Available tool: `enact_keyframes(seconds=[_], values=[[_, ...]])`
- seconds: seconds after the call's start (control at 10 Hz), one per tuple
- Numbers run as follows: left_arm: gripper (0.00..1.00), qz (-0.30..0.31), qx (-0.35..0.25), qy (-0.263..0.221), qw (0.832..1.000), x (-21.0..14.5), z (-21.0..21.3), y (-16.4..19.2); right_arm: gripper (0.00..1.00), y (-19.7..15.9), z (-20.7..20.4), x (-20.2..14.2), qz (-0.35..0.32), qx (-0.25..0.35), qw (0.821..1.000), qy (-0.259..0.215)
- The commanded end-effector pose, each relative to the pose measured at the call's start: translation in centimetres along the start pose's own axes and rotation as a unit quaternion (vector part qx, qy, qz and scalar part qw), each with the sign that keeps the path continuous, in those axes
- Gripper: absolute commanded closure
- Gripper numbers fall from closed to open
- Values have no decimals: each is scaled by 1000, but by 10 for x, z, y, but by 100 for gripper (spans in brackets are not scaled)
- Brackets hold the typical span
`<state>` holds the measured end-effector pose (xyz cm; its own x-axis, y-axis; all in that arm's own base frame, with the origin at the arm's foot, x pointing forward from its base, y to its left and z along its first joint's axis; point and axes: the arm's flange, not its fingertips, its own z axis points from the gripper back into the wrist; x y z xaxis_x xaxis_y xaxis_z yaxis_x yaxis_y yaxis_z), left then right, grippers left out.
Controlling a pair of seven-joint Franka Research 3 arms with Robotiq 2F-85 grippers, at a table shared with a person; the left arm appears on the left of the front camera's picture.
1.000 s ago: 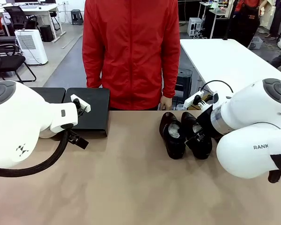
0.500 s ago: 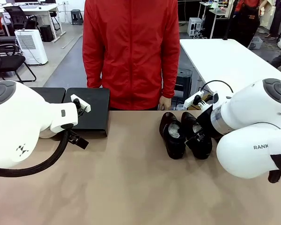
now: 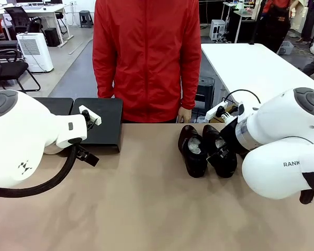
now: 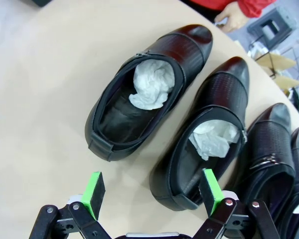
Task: Organize the shoes by placing them on the stand.
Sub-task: Pick up one Shoe and place it in the middle of the table.
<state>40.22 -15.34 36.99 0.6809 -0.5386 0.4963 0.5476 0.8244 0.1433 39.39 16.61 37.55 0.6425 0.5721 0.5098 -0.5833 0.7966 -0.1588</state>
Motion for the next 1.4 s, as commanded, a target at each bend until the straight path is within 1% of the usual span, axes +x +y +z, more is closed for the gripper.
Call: enact_keyframes(seconds=[0.0,0.2,0.3,0.4,0.5,0.6,0.7,0.8,1.0,1.1,1.2,1.3], values=[[0,-17,-1,-24,1000,2,30,2,0,-20,45,1,10,21,999,-22],[0,-25,-39,-47,998,4,79,8,0,-45,79,-4,-8,61,996,-58],[0,-27,-83,-51,995,3,97,16,0,-55,96,-8,-13,76,994,-72],[0,-17,-127,-56,990,3,114,34,0,-70,113,-16,-15,88,993,-74],[0,0,-139,-59,989,0,124,53,0,-90,129,-27,-27,103,991,-84],[0,22,-129,-55,990,-4,132,70,0,-109,143,-37,-49,119,985,-117],[0,27,-149,-64,986,-9,143,82,0,-126,156,-47,-64,136,978,-143],[0,32,-178,-84,980,-15,155,95,0,-143,163,-57,-60,166,970,-165],[0,62,-176,-117,975,-35,174,111,0,-165,163,-74,-83,185,964,-172],[0,63,-177,-124,974,-41,179,114,0,-172,162,-80,-97,188,962,-171],[0,65,-188,-120,973,-42,177,118,0,-175,159,-83,-100,194,961,-167],[0,62,-202,-123,970,-42,175,117,0,-174,157,-82,-93,197,963,-159]])
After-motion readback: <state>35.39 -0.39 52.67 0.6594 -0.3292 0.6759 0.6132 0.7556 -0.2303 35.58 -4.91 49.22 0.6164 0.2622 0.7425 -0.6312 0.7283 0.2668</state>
